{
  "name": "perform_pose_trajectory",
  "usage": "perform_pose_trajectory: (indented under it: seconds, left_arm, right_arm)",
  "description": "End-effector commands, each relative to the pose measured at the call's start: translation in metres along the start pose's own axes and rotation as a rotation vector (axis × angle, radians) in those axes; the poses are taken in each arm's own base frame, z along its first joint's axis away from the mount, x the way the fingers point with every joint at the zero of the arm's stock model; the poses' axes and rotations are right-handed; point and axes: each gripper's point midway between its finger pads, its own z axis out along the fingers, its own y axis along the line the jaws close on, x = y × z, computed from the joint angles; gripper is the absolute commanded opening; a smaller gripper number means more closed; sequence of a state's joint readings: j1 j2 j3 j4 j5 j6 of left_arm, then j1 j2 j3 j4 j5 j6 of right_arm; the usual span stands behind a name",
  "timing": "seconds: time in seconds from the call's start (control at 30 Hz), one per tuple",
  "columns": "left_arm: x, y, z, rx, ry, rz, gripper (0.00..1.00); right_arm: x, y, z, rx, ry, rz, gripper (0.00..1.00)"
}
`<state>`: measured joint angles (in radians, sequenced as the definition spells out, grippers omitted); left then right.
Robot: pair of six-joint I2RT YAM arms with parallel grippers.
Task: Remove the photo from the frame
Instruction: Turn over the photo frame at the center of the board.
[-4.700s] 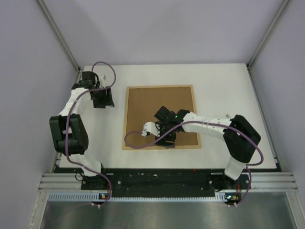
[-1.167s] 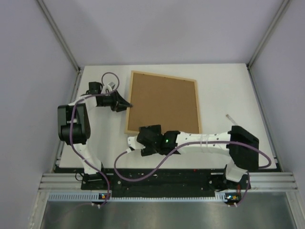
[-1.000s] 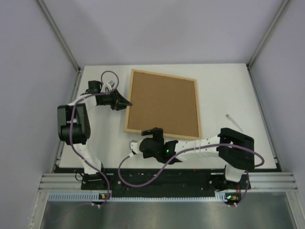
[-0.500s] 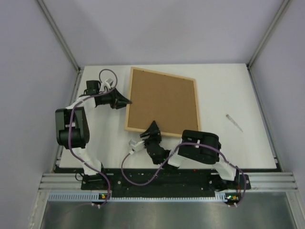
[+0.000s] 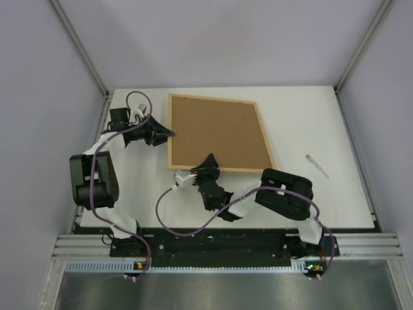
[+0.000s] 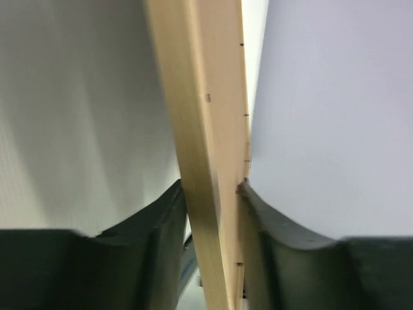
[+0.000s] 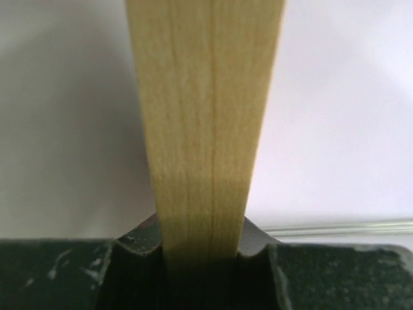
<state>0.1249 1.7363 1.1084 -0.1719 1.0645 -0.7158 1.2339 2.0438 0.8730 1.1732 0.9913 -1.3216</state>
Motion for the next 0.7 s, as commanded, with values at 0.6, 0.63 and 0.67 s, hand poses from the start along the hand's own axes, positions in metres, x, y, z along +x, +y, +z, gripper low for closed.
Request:
perform_pose_trajectory:
  seconds: [0.6, 0.63, 0.67]
  left_arm:
    - [-0.093, -0.071, -0.216, 0.085, -0.44, 0.244, 0.8]
    - [-0.092, -0.07, -0.221, 0.088, -0.45, 0.237, 0.8]
    - [-0.09, -0.069, -0.225, 0.091, -0.455, 0.234, 0.8]
  right_arm:
    - [-0.11, -0.318, -0.006, -0.478, -0.314, 0.882, 0.0]
    - [-0.101, -0.332, 0.0, -0.472, -0.318, 0.941, 0.0]
    - [-0.096, -0.344, 0.003, -0.485, -0.34, 1.002, 0.0]
